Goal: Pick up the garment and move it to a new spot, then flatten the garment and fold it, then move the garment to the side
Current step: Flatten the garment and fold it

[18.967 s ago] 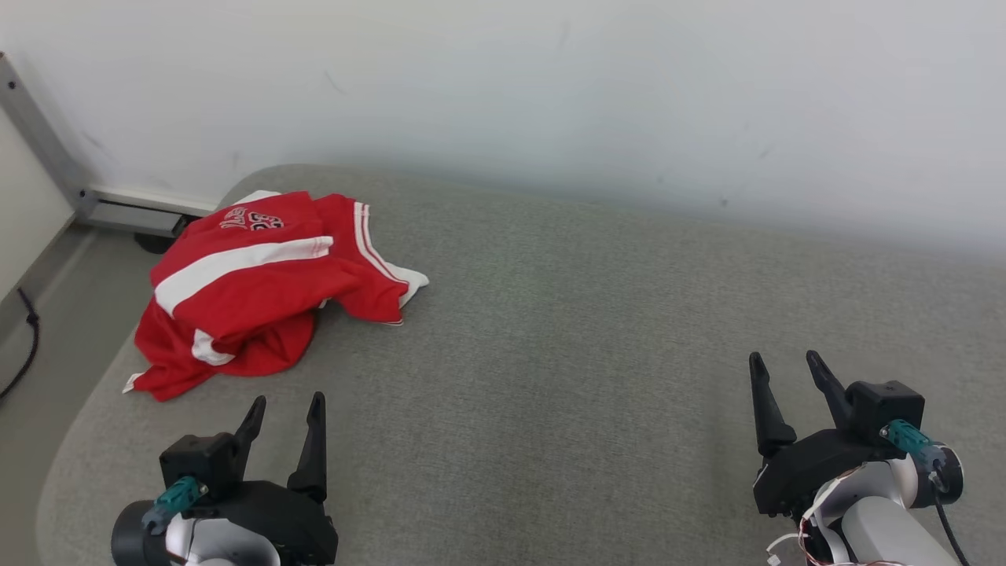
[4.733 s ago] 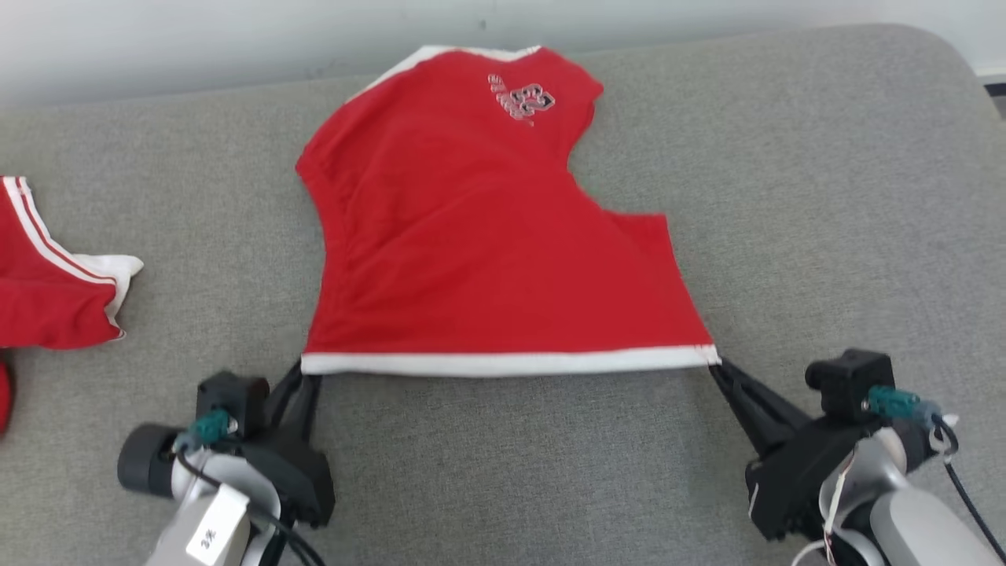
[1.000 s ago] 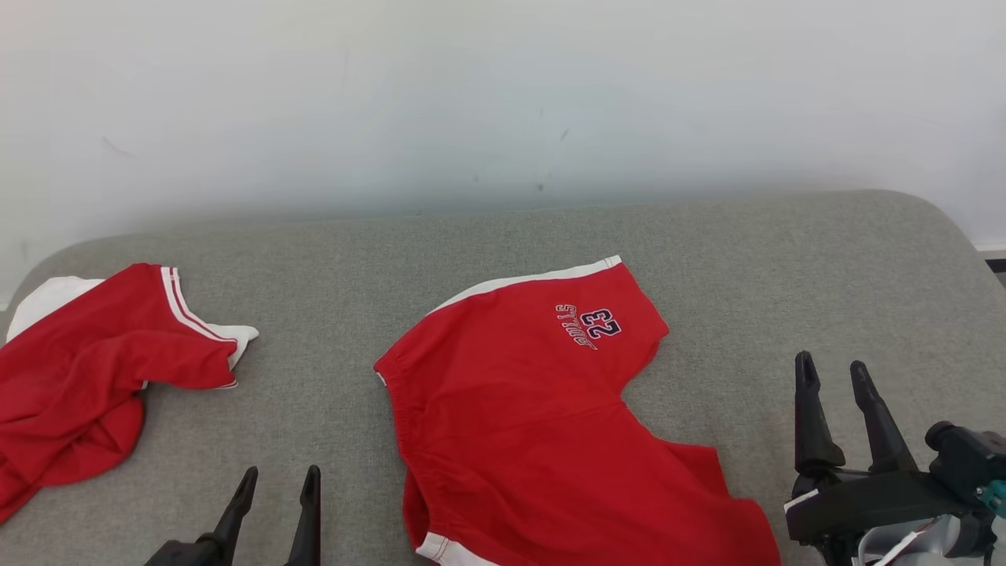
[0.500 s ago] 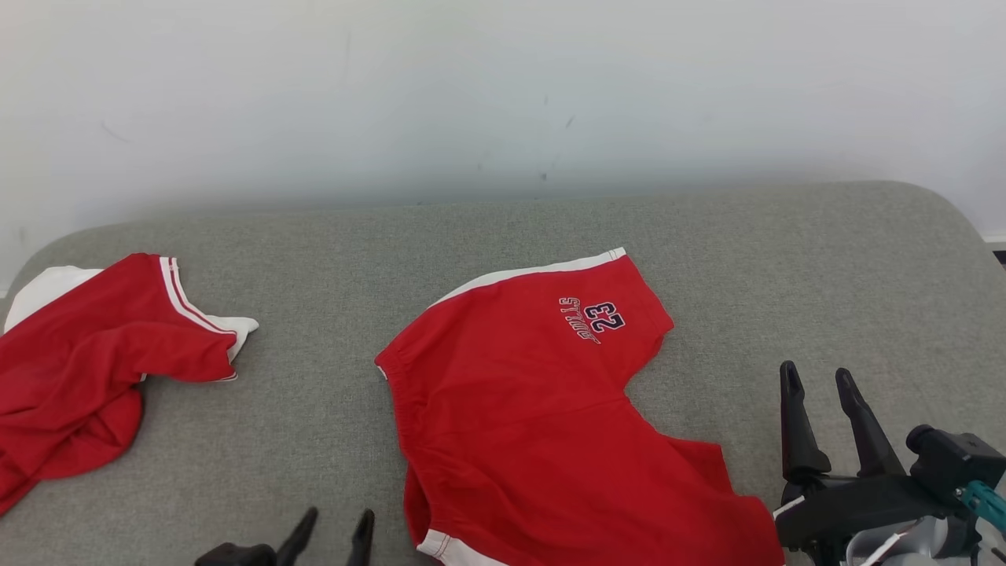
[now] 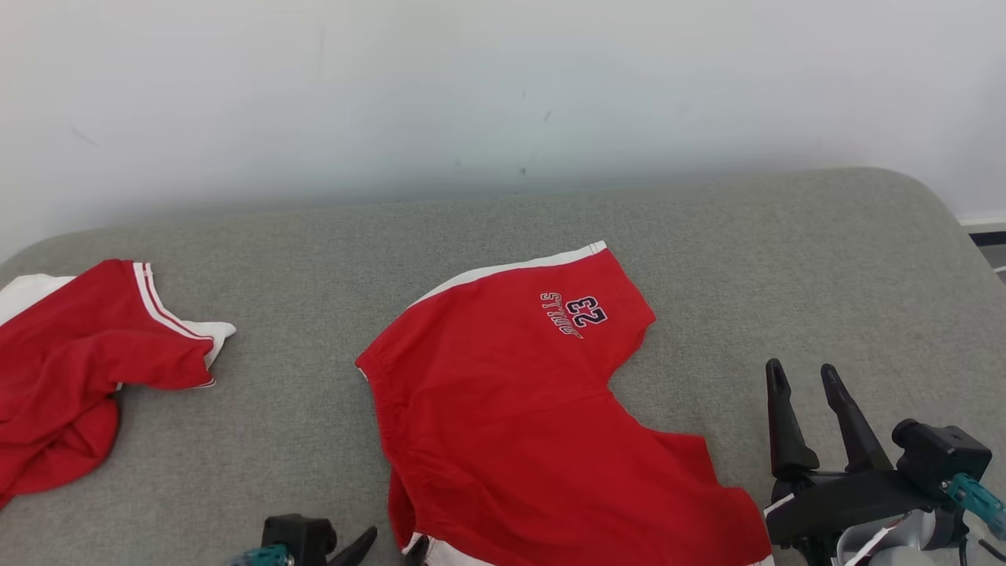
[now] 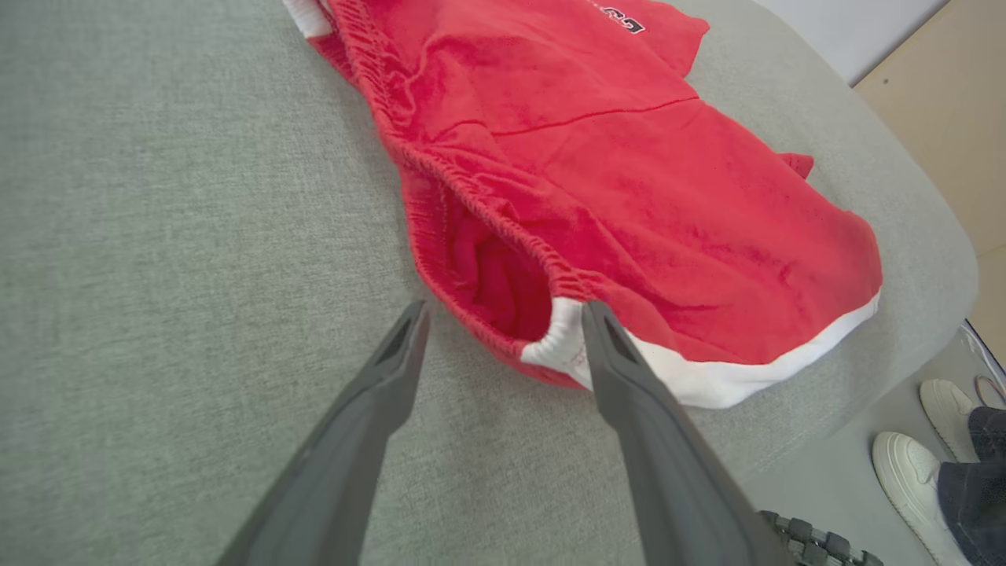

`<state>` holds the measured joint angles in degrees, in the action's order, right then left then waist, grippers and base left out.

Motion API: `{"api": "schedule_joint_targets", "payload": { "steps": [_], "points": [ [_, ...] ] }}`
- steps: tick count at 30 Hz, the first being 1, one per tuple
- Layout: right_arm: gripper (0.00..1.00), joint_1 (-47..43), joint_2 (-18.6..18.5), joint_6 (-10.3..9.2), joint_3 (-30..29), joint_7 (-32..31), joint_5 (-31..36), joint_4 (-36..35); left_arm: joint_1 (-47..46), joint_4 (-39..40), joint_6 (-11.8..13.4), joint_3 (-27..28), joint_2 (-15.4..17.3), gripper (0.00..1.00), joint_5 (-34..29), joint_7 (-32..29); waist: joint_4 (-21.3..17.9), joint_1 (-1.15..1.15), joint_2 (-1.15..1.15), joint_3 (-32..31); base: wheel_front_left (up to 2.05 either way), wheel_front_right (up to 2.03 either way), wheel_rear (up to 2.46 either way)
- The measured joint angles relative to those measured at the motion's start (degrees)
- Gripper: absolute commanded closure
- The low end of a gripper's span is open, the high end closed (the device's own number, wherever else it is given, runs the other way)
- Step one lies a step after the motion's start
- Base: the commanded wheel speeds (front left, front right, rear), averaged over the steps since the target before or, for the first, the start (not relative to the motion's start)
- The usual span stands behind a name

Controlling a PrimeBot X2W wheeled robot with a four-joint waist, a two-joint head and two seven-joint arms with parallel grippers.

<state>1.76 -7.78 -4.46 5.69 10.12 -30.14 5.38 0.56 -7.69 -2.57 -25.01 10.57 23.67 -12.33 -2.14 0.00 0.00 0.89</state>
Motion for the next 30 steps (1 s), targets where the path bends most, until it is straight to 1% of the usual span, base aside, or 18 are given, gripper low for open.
{"api": "schedule_joint_targets", "payload": {
  "steps": [1,2,3,8,9,11,12,14,15,18,19,20,22,23,24,26,28,30],
  "points": [
    [0.00,0.00,-0.05,0.05,-0.05,0.05,0.00,0.20,-0.54,-0.54,-0.03,-0.53,0.00,0.00,-0.01,-1.72,-0.28,0.00,0.00,0.18,0.00,0.00,0.00],
    [0.00,0.00,-0.05,0.05,-0.05,0.05,0.00,0.20,-0.54,-0.54,-0.03,-0.53,0.00,0.00,-0.01,-1.72,-0.28,0.00,0.00,0.18,0.00,0.00,0.00],
    [0.00,0.03,-0.14,0.43,-0.01,0.08,0.00,0.27,-0.87,-0.56,-0.03,-0.64,0.02,0.00,0.00,-3.03,-0.53,0.00,0.00,0.41,0.00,0.00,0.00],
    [0.00,0.09,-0.42,0.51,-0.25,0.56,0.00,0.74,-1.03,-0.57,-0.48,-1.35,-0.07,0.00,0.20,-5.59,-1.01,0.00,0.00,1.14,0.00,0.00,0.00],
    [0.00,0.13,-0.44,0.51,-0.31,0.56,0.00,0.96,-1.09,-0.59,-0.48,-1.44,-0.08,0.09,0.49,-6.23,-1.07,0.01,0.00,1.22,0.00,0.00,0.00],
    [0.00,0.14,-0.48,0.52,-0.38,0.63,0.00,1.33,-1.10,-0.57,-0.48,-1.52,-0.08,0.54,0.65,-7.00,-1.13,0.00,0.00,1.32,0.00,0.00,0.00],
    [0.00,0.15,-0.49,0.64,-0.38,0.79,0.00,1.48,-1.10,-0.55,-0.48,-1.52,-0.07,0.54,1.02,-7.25,-1.14,0.00,0.00,1.36,0.00,0.00,0.00],
    [0.00,0.20,-0.51,0.75,-0.38,0.99,0.00,1.71,-1.12,-0.49,-0.49,-1.52,-0.09,0.89,1.86,-7.72,-1.15,0.00,0.00,1.45,0.00,0.00,0.00],
    [0.00,0.24,-0.52,0.80,-0.38,0.99,0.00,1.80,-1.13,-0.47,-0.49,-1.52,-0.09,0.96,1.93,-7.95,-1.16,0.00,0.00,1.48,0.00,0.00,0.00],
    [0.00,0.53,-0.56,0.94,-0.36,1.00,0.00,2.03,-1.15,-0.25,-0.48,-1.51,-0.10,0.92,2.11,-8.47,-1.14,0.00,0.00,1.53,0.00,0.00,0.00],
    [0.00,0.78,-0.57,0.98,-0.35,1.02,0.00,2.12,-1.16,-0.18,-0.48,-1.49,-0.10,0.95,2.12,-8.84,-1.14,0.00,0.00,1.54,0.00,0.00,0.00],
    [0.00,1.04,-0.57,1.03,-0.33,1.07,0.00,2.20,-1.16,-0.13,-0.48,-1.49,-0.10,0.96,2.18,-8.90,-1.13,0.00,0.00,1.54,0.00,0.00,0.00],
    [0.00,1.19,-0.67,1.46,-0.10,1.07,0.01,2.42,-1.16,0.05,-0.48,-1.47,-0.10,0.95,2.20,-9.36,-1.10,0.00,0.00,1.52,0.00,0.00,0.00],
    [0.00,1.18,-0.81,1.55,0.29,0.93,0.01,2.77,-1.16,0.11,-0.48,-1.46,-0.08,0.93,2.21,-9.40,-1.08,0.00,0.00,1.51,0.00,0.00,0.00],
    [0.00,1.15,-1.16,2.09,0.99,0.26,0.02,3.35,-1.16,0.14,-0.47,-1.43,-0.07,0.89,2.29,-9.51,-1.05,0.00,0.00,1.48,0.00,0.00,0.00],
    [0.00,0.65,-2.44,3.61,3.56,-3.11,0.24,4.64,-1.16,0.26,-0.47,-1.43,-0.05,0.83,2.30,-9.91,-0.97,0.00,0.00,1.42,0.00,0.00,0.00],
    [0.00,-1.29,-3.61,5.05,5.88,-6.88,0.25,5.50,-1.16,0.38,-0.47,-1.51,-0.05,0.82,2.35,-10.28,-0.85,0.00,0.00,1.34,0.00,0.00,0.00],
    [0.00,-4.11,-4.64,5.31,6.97,-9.89,0.27,5.66,-1.16,0.47,-0.47,-1.55,-0.07,0.82,2.44,-10.42,-0.65,0.00,0.00,1.29,0.00,0.00,0.00]
  ]
}}
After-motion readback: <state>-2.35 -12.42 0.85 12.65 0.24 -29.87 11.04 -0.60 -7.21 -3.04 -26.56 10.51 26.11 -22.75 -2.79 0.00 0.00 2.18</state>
